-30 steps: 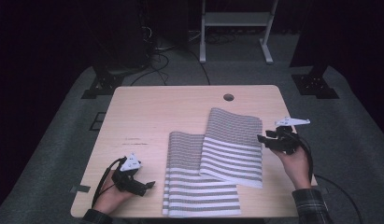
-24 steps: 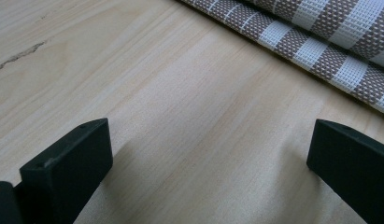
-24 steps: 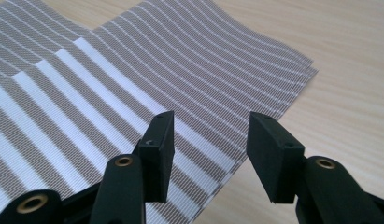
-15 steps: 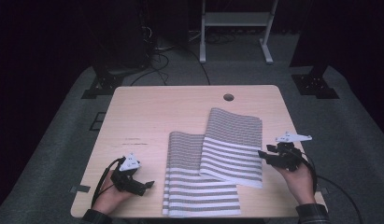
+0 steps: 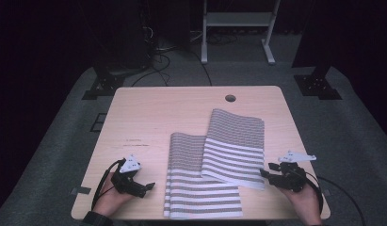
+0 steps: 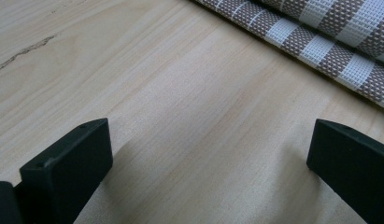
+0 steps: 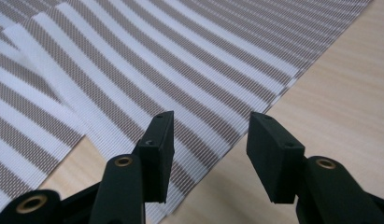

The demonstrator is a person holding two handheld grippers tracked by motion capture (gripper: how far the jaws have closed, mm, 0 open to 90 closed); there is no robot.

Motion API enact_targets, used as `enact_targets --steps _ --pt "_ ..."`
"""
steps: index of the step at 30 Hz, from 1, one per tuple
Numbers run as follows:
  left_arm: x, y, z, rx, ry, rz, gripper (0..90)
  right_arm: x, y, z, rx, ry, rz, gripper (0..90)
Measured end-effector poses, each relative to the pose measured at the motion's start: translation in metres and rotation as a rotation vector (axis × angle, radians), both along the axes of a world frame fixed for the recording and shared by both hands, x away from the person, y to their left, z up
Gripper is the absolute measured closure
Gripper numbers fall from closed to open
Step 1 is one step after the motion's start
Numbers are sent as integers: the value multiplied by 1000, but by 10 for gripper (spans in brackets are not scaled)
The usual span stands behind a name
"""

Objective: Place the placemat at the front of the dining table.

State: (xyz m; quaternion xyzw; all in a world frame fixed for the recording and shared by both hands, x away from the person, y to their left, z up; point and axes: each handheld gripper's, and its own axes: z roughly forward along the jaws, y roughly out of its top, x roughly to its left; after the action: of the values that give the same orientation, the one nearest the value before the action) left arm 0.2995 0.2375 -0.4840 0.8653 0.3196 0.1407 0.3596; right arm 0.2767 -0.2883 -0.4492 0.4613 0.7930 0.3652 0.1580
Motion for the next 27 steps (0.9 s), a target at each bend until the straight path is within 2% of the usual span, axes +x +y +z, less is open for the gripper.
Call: enact_targets --steps 3,7,13,16,17,23,25,27 --pt "0 0 0 0 0 1 0 -7 3 -6 -9 19 10 497" --pt "0 0 0 0 0 1 0 -14 5 -9 -20 22 10 497" --pt "0 0 0 0 0 1 0 -13 12 -15 -34 43 29 498" --pt "0 0 0 0 0 1 0 -11 17 -21 -57 69 50 498" --pt "0 0 0 0 0 1 0 -11 20 -23 -66 63 52 504" --pt "0 0 0 0 0 1 0 -11 19 -22 -82 55 51 586" --pt "0 0 0 0 0 2 0 -11 18 -21 -86 53 48 695" --pt "0 0 0 0 0 2 0 -11 17 -21 -86 53 47 764"
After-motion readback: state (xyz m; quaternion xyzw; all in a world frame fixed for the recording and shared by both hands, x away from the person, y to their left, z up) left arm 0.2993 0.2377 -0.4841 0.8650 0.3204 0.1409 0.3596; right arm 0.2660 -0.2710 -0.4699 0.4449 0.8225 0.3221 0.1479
